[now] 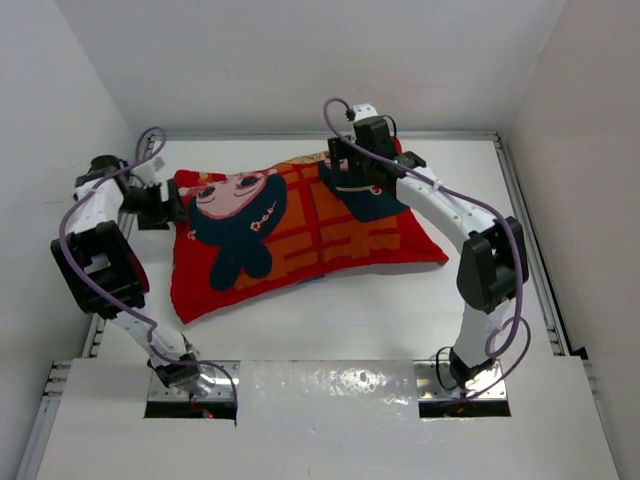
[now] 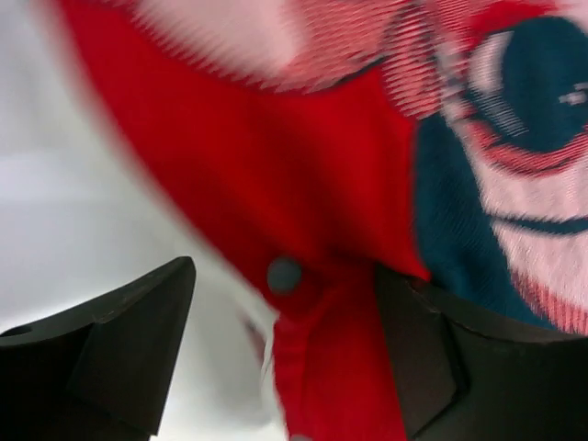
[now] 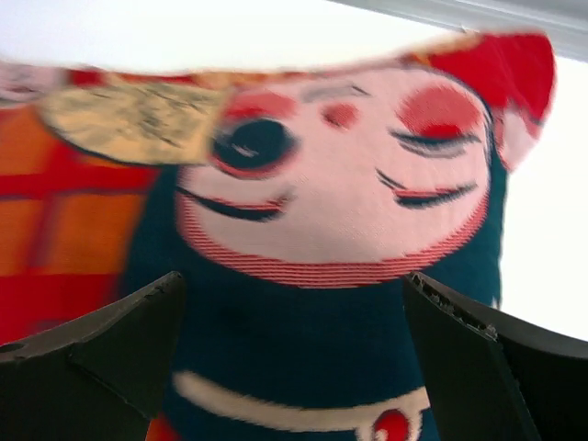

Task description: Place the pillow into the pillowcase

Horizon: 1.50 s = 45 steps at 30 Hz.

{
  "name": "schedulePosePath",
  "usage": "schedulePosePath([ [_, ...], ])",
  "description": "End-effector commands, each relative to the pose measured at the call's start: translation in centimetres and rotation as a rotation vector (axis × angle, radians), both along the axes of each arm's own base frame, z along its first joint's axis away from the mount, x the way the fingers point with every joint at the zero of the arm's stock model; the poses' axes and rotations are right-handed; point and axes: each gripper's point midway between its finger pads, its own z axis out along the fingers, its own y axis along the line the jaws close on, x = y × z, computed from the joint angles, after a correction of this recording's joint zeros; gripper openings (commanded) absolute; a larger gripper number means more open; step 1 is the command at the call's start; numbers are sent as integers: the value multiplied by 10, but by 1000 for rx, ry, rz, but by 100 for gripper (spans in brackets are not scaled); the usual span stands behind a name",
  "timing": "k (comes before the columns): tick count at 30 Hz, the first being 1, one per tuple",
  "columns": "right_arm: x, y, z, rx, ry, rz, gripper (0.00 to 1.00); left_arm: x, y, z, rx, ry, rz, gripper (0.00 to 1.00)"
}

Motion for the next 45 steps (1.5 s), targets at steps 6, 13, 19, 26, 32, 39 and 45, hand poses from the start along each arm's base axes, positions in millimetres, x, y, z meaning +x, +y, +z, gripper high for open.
schedulePosePath([
  [6,-20,-73,-67,62,164,-194,95,39,-76,-12,-87,-40,-242,78],
  [13,-23,-131,-35,111,161,-318,83,87,-128,19,-8,-216,-335,78],
  [19,-65,-120,-37,202,220,-262,82,127,-109,22,64,-187,-259,76],
  [26,-68,-140,7,96,133,-253,99,136,-91,61,91,-264,-212,78],
  [32,-57,-149,73,28,9,-250,77,122,-51,109,87,-369,-115,77],
  [39,-59,-67,78,-8,-16,-75,59,89,-39,63,5,-244,-97,36],
  [45,-66,35,58,-15,47,140,87,67,-112,20,-133,-116,-333,75],
])
